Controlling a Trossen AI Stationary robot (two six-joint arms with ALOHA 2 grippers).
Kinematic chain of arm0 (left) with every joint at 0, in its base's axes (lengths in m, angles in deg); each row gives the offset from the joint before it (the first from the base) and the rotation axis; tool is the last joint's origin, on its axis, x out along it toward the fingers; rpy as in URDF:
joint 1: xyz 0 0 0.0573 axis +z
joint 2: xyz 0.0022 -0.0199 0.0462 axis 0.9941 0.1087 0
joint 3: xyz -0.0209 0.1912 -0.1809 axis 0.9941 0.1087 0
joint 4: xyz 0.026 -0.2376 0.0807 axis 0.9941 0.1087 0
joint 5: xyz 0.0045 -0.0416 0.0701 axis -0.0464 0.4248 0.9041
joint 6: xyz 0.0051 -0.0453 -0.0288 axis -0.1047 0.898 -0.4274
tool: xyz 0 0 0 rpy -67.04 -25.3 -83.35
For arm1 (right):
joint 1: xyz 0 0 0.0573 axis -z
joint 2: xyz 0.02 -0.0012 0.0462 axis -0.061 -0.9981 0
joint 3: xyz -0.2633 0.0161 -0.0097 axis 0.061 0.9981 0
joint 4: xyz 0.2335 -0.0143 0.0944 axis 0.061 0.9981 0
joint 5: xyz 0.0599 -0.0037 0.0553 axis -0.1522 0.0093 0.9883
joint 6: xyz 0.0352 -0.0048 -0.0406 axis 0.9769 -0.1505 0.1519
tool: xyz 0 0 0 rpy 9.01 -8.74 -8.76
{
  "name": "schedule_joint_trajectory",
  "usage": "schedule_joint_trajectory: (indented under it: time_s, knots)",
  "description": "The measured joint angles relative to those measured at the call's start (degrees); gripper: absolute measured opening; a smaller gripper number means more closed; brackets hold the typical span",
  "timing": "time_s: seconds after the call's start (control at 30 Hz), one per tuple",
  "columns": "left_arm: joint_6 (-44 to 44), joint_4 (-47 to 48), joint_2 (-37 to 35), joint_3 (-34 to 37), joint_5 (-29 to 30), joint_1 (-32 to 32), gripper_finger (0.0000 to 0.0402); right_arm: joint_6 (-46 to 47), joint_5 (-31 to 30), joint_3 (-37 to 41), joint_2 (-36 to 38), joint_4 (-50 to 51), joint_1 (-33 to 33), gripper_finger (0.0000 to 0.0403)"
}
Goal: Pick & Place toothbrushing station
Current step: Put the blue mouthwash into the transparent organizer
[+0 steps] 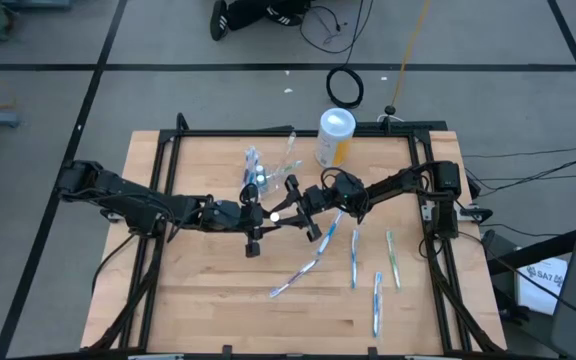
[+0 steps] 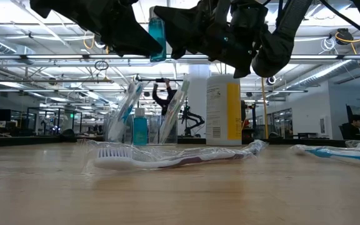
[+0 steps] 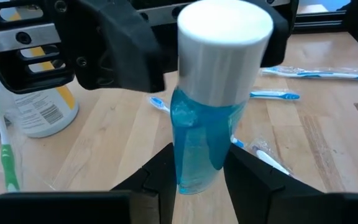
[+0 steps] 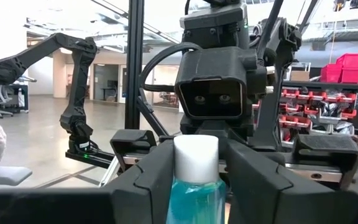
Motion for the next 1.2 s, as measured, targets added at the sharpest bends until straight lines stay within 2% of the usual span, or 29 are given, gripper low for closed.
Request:
schedule_joint_trajectory:
  time_s: [0.13,0.33,0.43,0.53,0.7,0.8,1.03,1.2]
  knots:
    - [0.16,0.66,0.00,-0.01,0.00,0.00,0.0122,0.65,0.10,0.00,0.00,0.25,0.02,0.0159]
    - [1.74,3.11,0.00,-0.01,0.04,0.00,0.0122,8.20,3.65,0.00,0.24,1.47,1.12,0.0171]
    - [2.72,4.90,0.00,-0.01,0.15,0.00,0.0122,10.40,4.80,0.04,2.43,8.33,2.16,0.0171]
    - [4.17,6.47,0.00,-0.01,0.94,0.00,0.0122,3.13,4.07,0.04,6.02,19.46,2.46,0.0170]
    - [6.28,9.84,0.00,-0.01,1.67,0.85,0.0122,-11.92,-6.45,0.02,13.42,39.74,-0.37,0.0170]
    - [8.23,10.81,0.00,-0.01,1.81,2.00,0.0122,-15.13,-12.09,0.02,16.57,46.32,-1.99,0.0169]
    - [9.28,10.68,0.00,-0.01,0.70,3.53,0.0122,-15.65,-14.78,0.00,16.10,46.92,-4.59,0.0169]
    - [9.26,10.57,0.21,-0.02,0.05,3.50,0.0122,-16.93,-25.28,0.05,15.59,46.88,-4.75,0.0169]
